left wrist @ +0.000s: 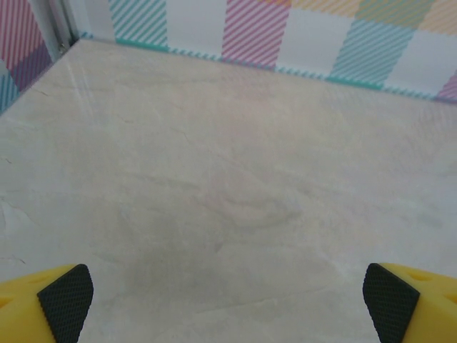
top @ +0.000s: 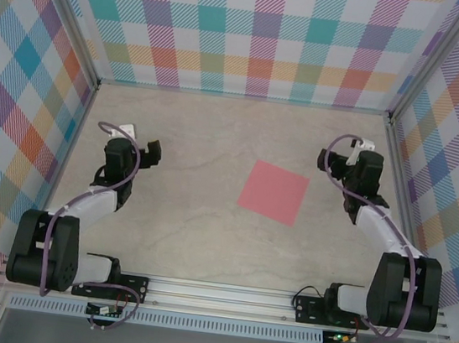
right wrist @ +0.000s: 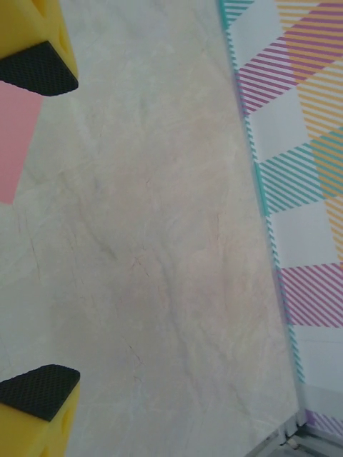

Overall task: Fold a paper plane with a square sheet of paper (pick it up from the middle)
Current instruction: Move the square sheet of paper to the center of the table.

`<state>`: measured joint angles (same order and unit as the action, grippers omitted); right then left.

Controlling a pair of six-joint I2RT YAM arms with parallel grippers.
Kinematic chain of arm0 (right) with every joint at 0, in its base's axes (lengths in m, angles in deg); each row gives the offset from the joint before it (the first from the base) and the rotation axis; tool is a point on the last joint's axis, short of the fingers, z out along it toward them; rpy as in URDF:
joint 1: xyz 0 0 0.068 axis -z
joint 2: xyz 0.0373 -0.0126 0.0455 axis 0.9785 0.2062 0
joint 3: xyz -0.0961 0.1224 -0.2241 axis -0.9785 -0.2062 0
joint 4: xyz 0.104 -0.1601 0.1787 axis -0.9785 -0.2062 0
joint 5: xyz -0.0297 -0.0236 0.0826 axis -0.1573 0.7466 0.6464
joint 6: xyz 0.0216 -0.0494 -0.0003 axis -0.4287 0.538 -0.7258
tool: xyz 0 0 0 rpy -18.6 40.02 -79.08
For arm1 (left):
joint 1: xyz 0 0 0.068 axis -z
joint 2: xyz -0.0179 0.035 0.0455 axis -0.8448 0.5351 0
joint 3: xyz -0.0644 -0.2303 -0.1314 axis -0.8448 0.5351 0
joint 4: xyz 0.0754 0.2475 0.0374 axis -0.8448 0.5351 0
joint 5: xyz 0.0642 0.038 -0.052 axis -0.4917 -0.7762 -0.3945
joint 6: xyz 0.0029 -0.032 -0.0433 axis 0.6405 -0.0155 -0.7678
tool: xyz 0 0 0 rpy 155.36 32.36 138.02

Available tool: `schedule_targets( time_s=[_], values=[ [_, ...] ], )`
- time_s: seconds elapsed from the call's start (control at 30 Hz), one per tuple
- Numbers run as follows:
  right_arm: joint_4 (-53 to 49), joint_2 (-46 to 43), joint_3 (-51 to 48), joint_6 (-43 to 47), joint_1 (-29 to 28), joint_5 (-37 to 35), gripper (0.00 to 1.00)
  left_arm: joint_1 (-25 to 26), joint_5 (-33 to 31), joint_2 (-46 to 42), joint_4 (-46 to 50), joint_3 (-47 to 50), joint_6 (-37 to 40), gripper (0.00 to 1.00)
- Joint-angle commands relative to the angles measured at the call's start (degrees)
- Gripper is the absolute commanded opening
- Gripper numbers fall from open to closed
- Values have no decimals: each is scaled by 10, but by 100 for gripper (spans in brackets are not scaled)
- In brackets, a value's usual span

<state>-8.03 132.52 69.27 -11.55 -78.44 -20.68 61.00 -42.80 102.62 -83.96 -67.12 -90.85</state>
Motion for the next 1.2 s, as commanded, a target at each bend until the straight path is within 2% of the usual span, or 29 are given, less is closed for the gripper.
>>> schedule_targets(
  time_s=[0.0, 0.1, 0.23, 0.43, 0.7, 1.0, 1.17],
  values=[
    [-211, 17, 74, -103, 3, 30, 100, 4, -29, -26, 183, -64, -93, 100],
    [-235, 45, 99, -134, -7, 107, 100, 4, -2, -32, 292, -123, -132, 100],
    [-253, 86, 121, -196, -49, 154, 100, 5, 61, -49, 339, -155, -158, 100],
    [-287, 180, 177, -268, -159, 127, 100, 4, 94, -41, 474, -228, -165, 100],
    [-341, 315, 292, -300, -249, 57, 100, 4, 112, -39, 482, -225, -155, 100],
    [-397, 420, 391, -280, -277, 45, 100, 4, 120, -26, 475, -225, -149, 100],
    [-409, 434, 383, -272, -297, 56, 100, 4, 121, -16, 476, -225, -150, 100]
  ],
)
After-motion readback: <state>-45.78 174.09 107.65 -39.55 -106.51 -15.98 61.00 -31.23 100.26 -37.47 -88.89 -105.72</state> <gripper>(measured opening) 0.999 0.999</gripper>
